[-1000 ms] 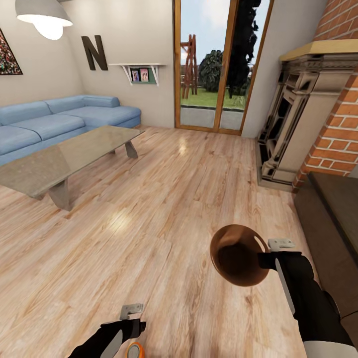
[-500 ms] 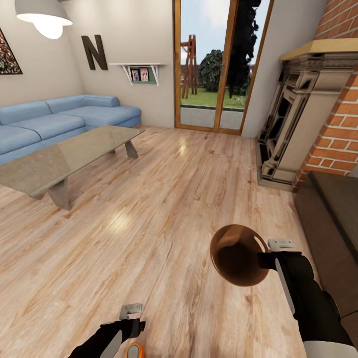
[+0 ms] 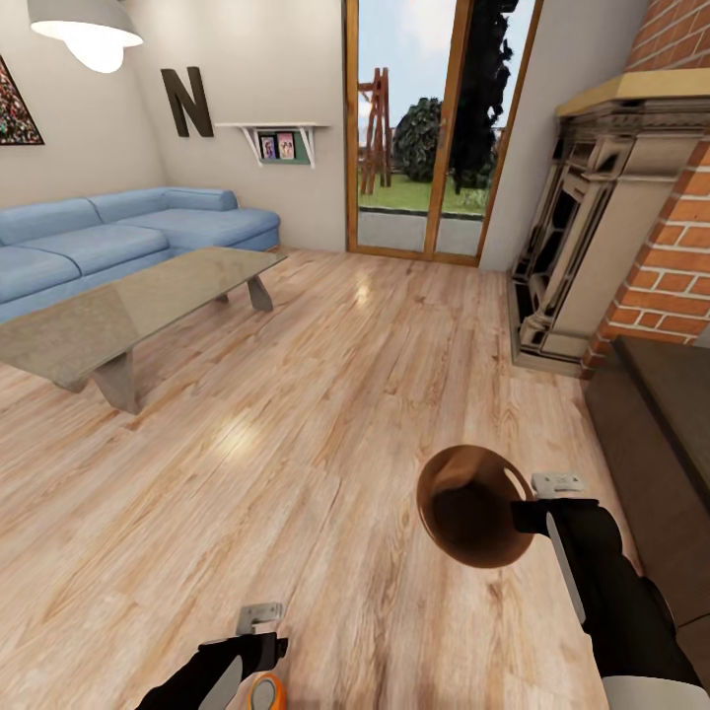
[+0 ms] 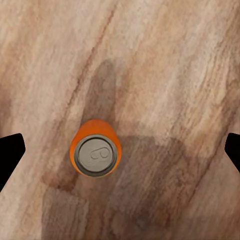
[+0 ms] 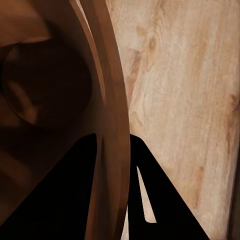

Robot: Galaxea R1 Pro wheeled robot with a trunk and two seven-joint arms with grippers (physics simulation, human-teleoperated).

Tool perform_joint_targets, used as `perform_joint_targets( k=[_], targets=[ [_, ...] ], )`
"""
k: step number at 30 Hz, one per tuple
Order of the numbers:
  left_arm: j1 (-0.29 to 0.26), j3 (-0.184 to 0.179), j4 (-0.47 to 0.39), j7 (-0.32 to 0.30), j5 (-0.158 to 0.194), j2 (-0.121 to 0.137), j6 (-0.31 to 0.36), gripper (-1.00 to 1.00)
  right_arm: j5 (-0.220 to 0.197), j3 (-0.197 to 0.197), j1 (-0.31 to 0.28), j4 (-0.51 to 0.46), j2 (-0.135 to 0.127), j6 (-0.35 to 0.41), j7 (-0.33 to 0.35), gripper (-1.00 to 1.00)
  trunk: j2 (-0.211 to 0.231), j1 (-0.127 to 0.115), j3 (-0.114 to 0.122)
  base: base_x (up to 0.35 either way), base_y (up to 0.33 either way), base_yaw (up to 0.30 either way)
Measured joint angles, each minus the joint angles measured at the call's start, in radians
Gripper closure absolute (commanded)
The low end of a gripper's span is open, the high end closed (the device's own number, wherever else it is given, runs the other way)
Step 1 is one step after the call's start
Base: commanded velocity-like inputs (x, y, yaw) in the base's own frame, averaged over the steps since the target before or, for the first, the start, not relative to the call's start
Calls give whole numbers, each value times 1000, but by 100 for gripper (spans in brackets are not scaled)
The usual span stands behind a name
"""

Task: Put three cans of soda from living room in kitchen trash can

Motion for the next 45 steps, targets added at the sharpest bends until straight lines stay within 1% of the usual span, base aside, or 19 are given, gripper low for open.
perform_joint_targets(
  k=[21, 28, 31, 32, 34, 37, 40, 43, 45],
  targets=[
    [0, 0, 0, 0, 0, 0, -2, -100, 2, -1, 0, 0, 0, 0, 0, 100, -147, 80, -66, 0, 0, 0],
    [0, 0, 0, 0, 0, 0, -2, -100, -6, 4, 2, -25, 5, 0, 1, 100, -147, 80, -66, 0, 0, 0],
    [0, 0, 0, 0, 0, 0, -2, -100, 0, 6, 2, -34, 8, 0, 1, 100, -147, 80, -66, 0, 0, 0],
    [0, 0, 0, 0, 0, 0, -2, -100, 7, 6, 2, -40, 14, 0, 0, 100, -147, 80, -66, 0, 0, 0],
    [0, 0, 0, 0, 0, 0, -2, -100, 4, 6, 2, -47, 26, 0, 1, 100, -147, 81, -66, 0, 0, 0],
    [0, 0, 1, 0, 0, 0, -14, -100, -12, 7, 2, -52, 47, 0, 2, 100, -147, 81, -66, 0, 0, 0],
    [0, 0, 1, 0, 0, 0, -26, -100, 0, 7, 2, -54, 74, 0, 2, 100, -147, 81, -66, 0, 0, 0],
    [0, 0, 1, 1, 0, 0, -29, -100, -12, 7, 1, -58, 84, 0, 3, 100, -147, 80, -66, 0, 0, 0],
    [0, 0, 1, 1, 0, 0, -30, -100, -1, 6, 2, -79, 87, 0, 2, 100, -147, 80, -66, 0, 0, 0]
  ],
)
